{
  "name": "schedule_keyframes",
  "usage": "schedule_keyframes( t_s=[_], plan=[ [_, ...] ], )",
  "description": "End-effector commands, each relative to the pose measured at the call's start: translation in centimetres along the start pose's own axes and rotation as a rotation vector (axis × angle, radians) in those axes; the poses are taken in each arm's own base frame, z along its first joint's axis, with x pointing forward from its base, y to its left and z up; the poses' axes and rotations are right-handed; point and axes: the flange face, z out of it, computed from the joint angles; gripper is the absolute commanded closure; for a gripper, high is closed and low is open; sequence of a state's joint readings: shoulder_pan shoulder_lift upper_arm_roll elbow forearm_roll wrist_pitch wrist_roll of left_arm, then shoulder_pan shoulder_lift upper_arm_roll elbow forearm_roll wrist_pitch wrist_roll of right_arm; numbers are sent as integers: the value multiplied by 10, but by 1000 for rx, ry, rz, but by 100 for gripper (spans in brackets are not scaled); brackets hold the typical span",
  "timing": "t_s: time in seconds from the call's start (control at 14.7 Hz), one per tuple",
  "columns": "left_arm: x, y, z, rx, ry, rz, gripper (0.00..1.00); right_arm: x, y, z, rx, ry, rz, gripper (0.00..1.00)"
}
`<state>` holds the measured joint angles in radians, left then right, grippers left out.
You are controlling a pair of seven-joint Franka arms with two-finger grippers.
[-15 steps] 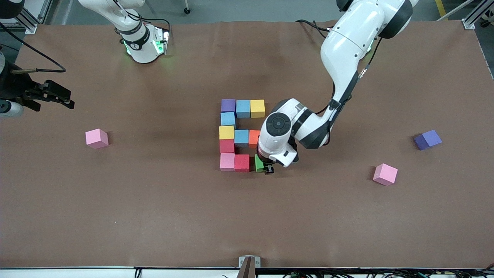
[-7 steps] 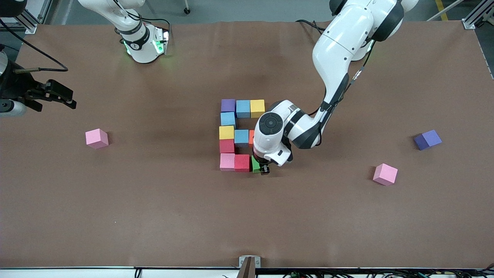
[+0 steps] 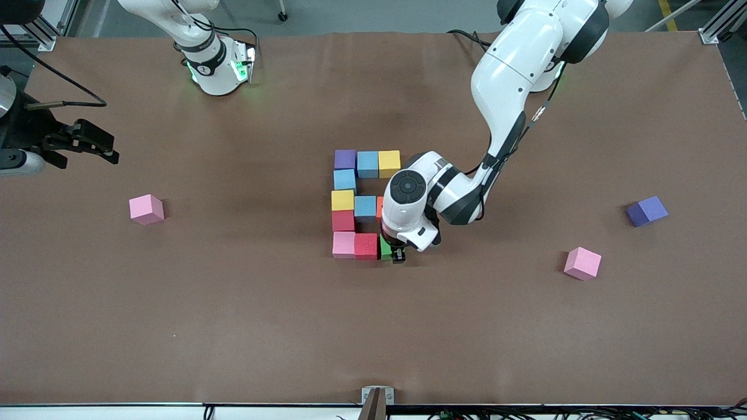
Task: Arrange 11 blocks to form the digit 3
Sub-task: 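Lower the green block beside the red block and open the left gripper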
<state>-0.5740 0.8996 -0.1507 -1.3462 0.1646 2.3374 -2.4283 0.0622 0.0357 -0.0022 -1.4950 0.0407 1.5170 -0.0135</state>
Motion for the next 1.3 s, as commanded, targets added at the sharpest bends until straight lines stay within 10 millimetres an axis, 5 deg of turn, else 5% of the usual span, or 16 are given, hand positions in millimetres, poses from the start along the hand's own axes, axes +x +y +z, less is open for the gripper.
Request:
schedule_keyframes(
  t_s=[0.0, 0.75, 0.89, 0.95, 1.02, 1.23],
  plan=[
    [-5, -1, 2, -15, 7, 30, 87, -8, -3, -7, 8, 5, 2, 0],
    [-9, 2, -2, -37, -24, 30, 75, -6, 4, -6, -4, 12, 6, 0],
    [-7, 5, -2, -40, -25, 26, 57, -6, 4, -6, -7, 12, 6, 0],
    [-8, 4, -1, -40, -24, 30, 37, -6, 4, -7, -7, 14, 6, 0],
    [-7, 4, -1, -41, -21, 46, 0, -6, 2, -6, -7, 14, 5, 0],
    [-8, 3, -2, -41, -21, 93, 0, -5, 3, -7, -18, 21, 4, 0]
  ],
)
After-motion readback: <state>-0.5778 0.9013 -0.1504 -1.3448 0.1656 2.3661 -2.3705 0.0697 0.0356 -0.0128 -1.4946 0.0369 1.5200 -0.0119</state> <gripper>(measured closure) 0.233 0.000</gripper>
